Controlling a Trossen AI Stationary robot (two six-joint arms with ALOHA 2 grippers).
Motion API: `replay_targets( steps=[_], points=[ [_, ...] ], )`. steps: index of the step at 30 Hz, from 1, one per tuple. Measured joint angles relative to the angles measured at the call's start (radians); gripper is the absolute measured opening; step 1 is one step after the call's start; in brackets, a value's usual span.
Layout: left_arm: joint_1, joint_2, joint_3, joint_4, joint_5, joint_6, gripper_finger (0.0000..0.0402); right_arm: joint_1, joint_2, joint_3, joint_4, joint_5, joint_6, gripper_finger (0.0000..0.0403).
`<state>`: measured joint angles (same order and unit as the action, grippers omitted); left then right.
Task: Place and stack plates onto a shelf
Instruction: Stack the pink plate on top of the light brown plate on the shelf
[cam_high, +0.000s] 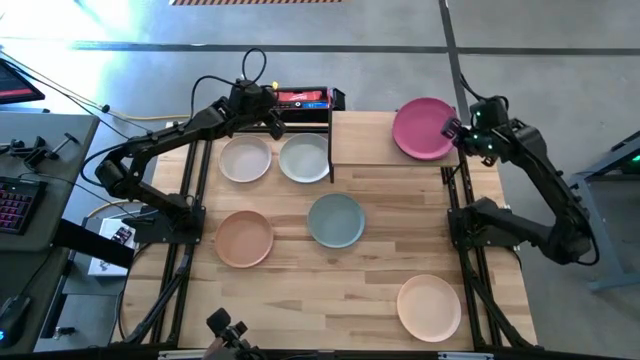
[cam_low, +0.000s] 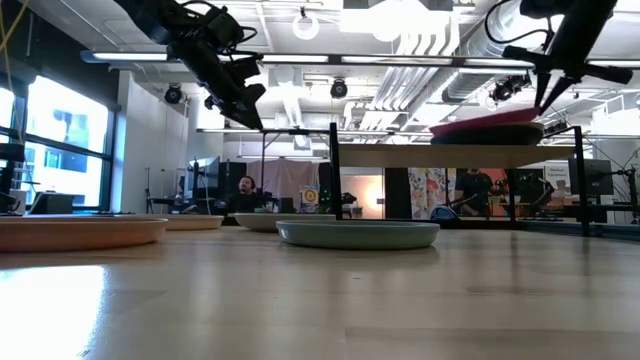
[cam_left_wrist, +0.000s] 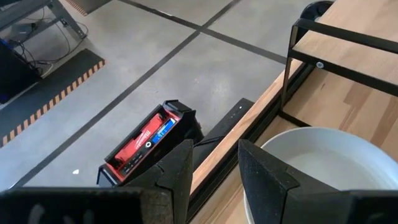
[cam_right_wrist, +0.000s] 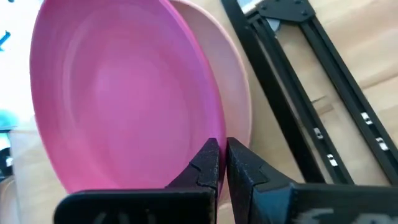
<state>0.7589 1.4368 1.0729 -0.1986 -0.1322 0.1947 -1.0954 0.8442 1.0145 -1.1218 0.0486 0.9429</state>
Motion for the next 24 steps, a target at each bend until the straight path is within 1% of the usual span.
replay_targets(
  steps=[5,12,24],
  points=[
    [0.000,0.000,0.000,0.000,0.000,0.000,0.0115,0.000,0.020,0.000,0.025,0.003,-0.007,0.0000],
    [0.000,0.000,0.000,0.000,0.000,0.000,0.0115,0.000,0.041,0.000,0.012,0.003,-0.028,0.0000],
    [0.000,0.000,0.000,0.001,0.000,0.000,0.0115,0.000,0.047,0.000,0.012,0.015,-0.054,0.0000]
  ],
)
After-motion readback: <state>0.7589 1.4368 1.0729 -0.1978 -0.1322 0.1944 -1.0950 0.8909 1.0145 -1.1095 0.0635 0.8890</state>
